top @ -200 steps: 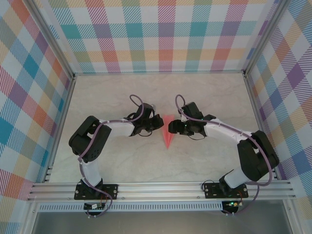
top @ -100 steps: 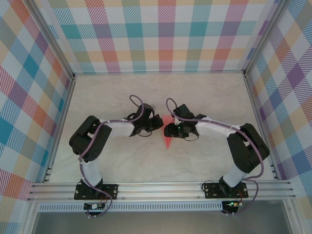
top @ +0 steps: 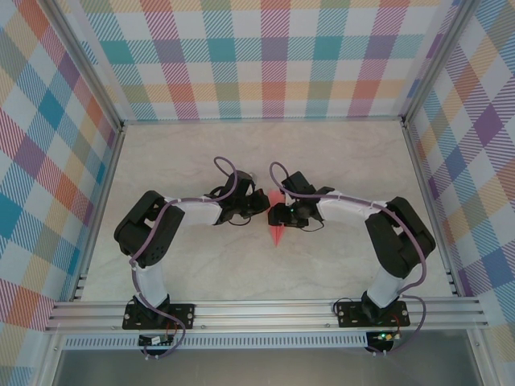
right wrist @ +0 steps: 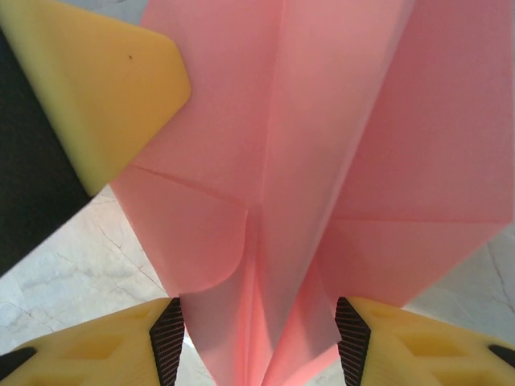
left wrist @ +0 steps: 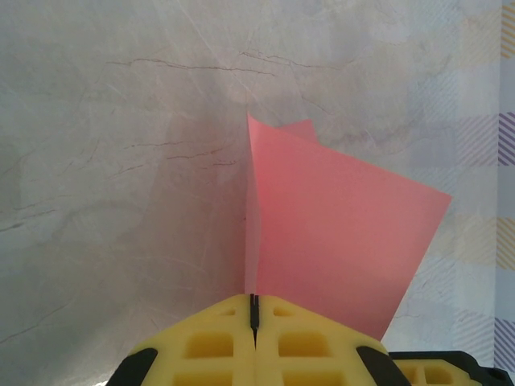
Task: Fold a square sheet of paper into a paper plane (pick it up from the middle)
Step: Move the paper plane to the center of the table.
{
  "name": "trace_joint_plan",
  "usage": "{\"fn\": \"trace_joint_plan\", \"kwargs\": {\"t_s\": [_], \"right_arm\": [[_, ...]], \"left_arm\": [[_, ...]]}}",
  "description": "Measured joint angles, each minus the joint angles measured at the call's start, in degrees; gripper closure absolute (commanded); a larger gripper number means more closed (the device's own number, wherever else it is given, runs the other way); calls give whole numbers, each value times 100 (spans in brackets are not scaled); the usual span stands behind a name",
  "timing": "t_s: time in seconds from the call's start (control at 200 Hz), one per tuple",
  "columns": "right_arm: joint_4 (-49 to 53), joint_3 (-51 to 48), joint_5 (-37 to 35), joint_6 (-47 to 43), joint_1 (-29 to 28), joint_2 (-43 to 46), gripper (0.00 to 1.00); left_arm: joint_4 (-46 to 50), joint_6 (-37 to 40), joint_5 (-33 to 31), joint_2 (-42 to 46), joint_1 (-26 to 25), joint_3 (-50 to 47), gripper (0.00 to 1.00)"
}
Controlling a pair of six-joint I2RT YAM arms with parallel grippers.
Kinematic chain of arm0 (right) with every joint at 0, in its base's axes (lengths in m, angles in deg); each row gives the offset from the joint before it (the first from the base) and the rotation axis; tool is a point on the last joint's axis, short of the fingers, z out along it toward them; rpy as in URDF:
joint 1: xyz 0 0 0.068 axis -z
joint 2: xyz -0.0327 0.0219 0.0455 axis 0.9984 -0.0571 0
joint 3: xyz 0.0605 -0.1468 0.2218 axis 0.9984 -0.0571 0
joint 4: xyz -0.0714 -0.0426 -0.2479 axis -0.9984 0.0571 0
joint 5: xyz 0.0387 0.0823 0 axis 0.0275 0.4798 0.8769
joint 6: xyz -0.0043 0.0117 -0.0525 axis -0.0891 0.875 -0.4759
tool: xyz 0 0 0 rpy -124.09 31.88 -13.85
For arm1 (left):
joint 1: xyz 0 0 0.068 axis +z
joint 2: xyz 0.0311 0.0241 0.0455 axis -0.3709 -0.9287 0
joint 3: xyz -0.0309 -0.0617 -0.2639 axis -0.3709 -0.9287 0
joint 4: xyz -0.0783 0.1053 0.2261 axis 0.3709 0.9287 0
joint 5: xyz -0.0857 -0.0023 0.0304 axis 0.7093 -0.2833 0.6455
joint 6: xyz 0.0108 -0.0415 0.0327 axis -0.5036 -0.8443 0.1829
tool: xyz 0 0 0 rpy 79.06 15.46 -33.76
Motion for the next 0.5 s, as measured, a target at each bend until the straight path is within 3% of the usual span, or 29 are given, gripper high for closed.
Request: {"fn": "trace_joint_plan", "kwargs": {"t_s": [0.255, 0.5], "right_arm": [[-74, 22, 48, 0, -33, -15, 42], [-59, 22, 9, 17, -31, -96, 64]], "left_arm": [[-2, 0, 0, -66, 0, 0, 100], [0, 0, 0, -85, 0, 0, 100]]}}
